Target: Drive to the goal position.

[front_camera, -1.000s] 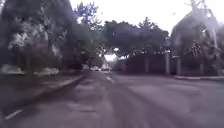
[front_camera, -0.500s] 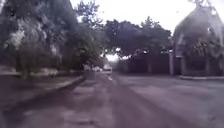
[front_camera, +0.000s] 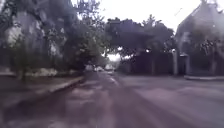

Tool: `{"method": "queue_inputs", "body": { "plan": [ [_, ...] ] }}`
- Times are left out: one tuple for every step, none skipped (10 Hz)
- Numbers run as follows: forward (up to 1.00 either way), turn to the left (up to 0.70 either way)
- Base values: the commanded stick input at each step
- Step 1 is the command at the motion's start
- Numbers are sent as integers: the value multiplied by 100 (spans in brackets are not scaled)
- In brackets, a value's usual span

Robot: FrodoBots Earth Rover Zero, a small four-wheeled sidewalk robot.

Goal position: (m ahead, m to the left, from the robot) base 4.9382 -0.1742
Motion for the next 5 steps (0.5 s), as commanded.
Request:
{"method": "queue_inputs", "body": {
  "plan": [
    [70, 0],
    [70, 0],
    [70, 0],
    [70, 0],
    [70, 0]
  ]
}}
